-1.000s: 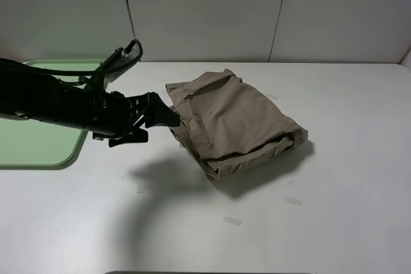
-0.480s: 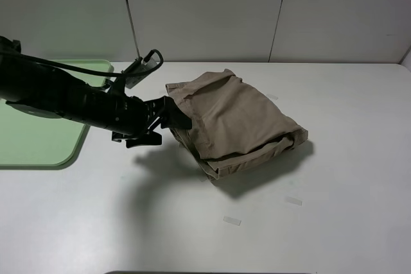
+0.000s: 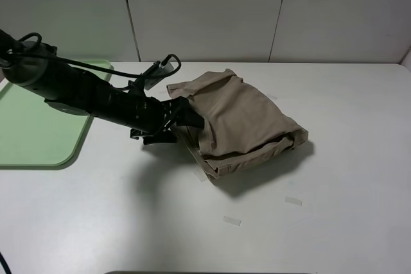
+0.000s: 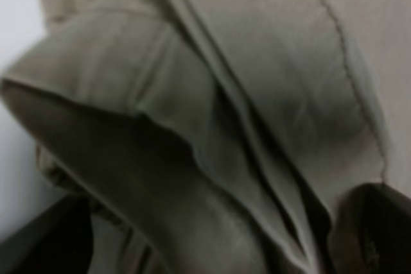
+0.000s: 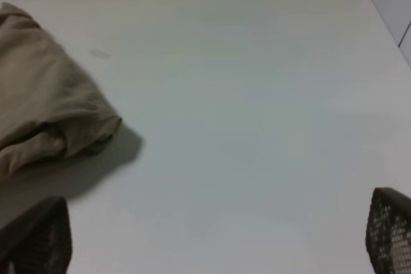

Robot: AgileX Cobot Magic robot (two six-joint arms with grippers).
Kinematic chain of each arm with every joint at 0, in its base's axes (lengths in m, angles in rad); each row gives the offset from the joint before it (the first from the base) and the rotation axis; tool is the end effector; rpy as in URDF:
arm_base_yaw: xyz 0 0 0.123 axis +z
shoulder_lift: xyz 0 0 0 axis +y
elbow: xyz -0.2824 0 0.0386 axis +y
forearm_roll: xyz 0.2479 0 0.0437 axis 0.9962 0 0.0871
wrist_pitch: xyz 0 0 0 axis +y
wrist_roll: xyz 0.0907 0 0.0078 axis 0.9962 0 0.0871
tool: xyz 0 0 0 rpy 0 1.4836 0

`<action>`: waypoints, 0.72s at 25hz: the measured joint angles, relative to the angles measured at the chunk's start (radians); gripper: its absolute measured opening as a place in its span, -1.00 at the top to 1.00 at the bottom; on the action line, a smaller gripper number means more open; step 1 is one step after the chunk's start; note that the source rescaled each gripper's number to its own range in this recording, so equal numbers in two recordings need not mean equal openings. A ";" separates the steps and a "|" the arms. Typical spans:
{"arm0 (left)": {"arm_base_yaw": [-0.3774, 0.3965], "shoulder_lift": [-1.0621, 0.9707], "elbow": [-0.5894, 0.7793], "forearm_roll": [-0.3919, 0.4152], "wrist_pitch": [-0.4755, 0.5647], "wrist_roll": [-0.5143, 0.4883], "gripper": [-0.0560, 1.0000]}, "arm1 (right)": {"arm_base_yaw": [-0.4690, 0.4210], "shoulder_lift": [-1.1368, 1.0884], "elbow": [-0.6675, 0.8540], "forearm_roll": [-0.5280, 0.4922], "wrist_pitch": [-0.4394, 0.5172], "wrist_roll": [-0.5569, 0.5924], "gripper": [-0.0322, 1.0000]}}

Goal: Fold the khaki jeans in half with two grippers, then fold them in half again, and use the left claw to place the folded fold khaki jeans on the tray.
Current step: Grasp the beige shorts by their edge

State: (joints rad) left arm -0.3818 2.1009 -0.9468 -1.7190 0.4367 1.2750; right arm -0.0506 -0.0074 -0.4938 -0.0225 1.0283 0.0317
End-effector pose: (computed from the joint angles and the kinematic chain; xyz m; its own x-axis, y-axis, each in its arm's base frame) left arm 0.3209 -0.1700 0.0687 -0.9424 -0.0554 -0.3300 0.1464 0.8187 -0.5553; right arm -0.0040 -0.0016 0.2781 -0.4238 0.0416 -0.9048 0.0765 0.9970 0.0100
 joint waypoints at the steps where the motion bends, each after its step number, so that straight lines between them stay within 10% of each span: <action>1: -0.006 0.013 -0.019 0.000 0.002 -0.001 -0.74 | 0.000 0.000 0.000 0.000 0.000 0.000 -0.99; 8: -0.043 0.070 -0.095 0.000 0.018 -0.031 -0.53 | 0.000 0.000 0.000 0.000 0.000 0.000 -0.99; 14: -0.047 0.083 -0.095 0.000 -0.007 -0.053 0.54 | 0.000 0.000 0.000 0.000 0.000 0.000 -0.99; 18: -0.048 0.083 -0.095 0.000 -0.014 -0.055 0.88 | 0.000 0.000 0.000 0.000 0.000 0.000 -0.99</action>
State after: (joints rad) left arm -0.4295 2.1840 -1.0423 -1.7190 0.4222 1.2202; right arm -0.0506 -0.0074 -0.4938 -0.0225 1.0283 0.0317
